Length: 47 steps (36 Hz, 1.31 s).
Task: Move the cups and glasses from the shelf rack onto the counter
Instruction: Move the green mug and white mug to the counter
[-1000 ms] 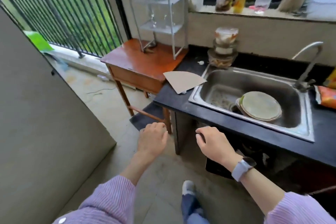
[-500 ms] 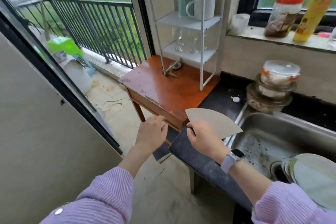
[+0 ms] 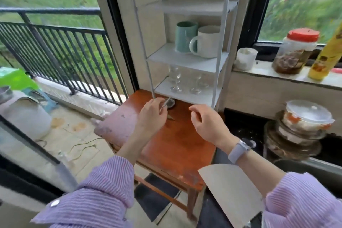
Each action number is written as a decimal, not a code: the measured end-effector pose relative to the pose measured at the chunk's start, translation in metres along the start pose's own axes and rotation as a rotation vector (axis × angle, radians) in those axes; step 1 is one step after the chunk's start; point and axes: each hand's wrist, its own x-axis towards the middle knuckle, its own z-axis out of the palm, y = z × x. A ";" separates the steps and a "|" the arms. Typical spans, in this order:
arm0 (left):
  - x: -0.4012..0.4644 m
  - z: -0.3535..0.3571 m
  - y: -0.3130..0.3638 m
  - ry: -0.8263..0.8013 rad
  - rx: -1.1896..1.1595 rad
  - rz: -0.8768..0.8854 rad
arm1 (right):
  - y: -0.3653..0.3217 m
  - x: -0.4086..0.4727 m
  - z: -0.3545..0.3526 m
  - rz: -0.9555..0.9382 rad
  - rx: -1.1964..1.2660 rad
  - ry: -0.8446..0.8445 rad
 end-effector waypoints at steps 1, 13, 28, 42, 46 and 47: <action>0.020 -0.002 -0.003 0.008 -0.022 0.020 | -0.005 0.017 0.000 0.013 0.016 0.028; 0.204 0.011 0.021 -0.117 -0.494 0.079 | -0.026 0.180 -0.008 0.163 0.088 0.372; 0.252 0.025 0.042 -0.309 -1.002 -0.015 | -0.006 0.219 -0.013 0.326 0.264 0.373; 0.232 0.014 0.026 -0.181 -0.780 0.023 | -0.011 0.193 -0.020 0.428 0.701 0.532; 0.223 0.011 0.022 -0.121 -0.719 0.084 | -0.014 0.187 -0.020 0.409 0.635 0.527; 0.220 0.011 0.021 -0.101 -0.710 0.100 | -0.015 0.185 -0.020 0.399 0.628 0.529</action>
